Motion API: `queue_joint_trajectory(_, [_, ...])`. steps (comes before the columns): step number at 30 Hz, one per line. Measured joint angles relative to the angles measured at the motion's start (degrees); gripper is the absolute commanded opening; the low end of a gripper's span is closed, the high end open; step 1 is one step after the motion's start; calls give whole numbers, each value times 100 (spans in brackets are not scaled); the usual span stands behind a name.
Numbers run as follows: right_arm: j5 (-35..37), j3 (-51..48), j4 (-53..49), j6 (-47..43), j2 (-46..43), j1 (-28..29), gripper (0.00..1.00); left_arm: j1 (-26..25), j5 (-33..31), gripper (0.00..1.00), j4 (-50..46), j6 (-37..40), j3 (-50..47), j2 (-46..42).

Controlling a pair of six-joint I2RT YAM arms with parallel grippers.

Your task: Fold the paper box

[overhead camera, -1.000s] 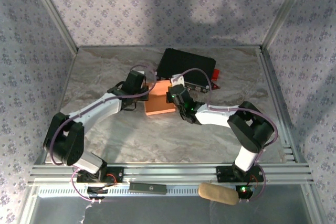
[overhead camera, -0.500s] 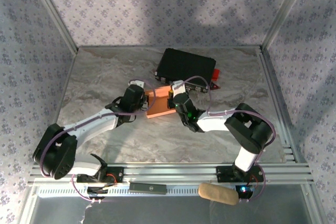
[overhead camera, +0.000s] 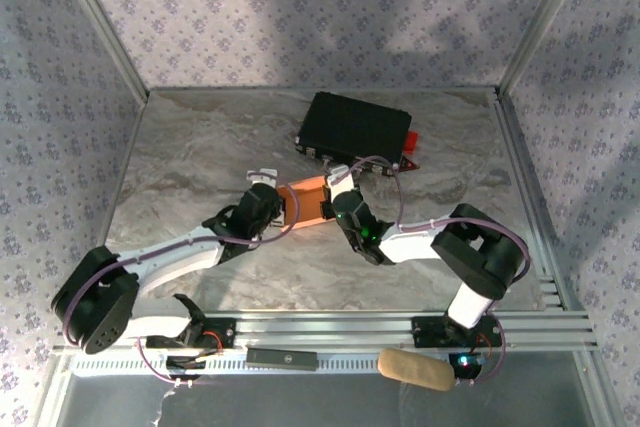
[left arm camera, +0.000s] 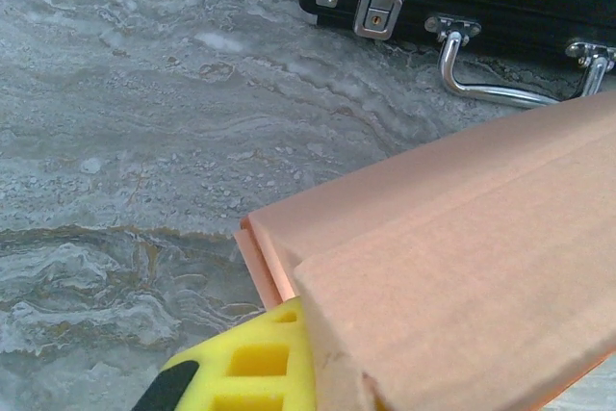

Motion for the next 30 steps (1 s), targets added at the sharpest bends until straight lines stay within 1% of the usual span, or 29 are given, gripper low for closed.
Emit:
queue_joint_trajectory(5, [2, -122, 39, -4, -39, 24, 4, -227, -247, 6, 109, -129, -122, 2])
queue_joint_trajectory(8, [7, -238, 37, 0, -118, 57, 8, -343, -367, 6, 127, -181, -160, 2])
queue_joint_trajectory(13, [7, -363, -116, 4, -273, 164, 24, -472, -474, 6, 116, -223, -175, 2])
queue_joint_trajectory(18, [76, -365, -658, 87, -586, 374, 39, -575, -603, 6, 44, -269, -175, 2])
queue_joint_trajectory(21, [85, -365, -962, 295, -752, 487, 46, -627, -656, 6, 33, -313, -175, 4])
queue_joint_trajectory(24, [90, -376, -1180, 538, -876, 599, 54, -651, -667, 5, 31, -350, -175, 4])
queue_joint_trajectory(30, [216, -380, -1906, 1237, -1370, 1019, 58, -673, -748, 5, 20, -407, -175, 17])
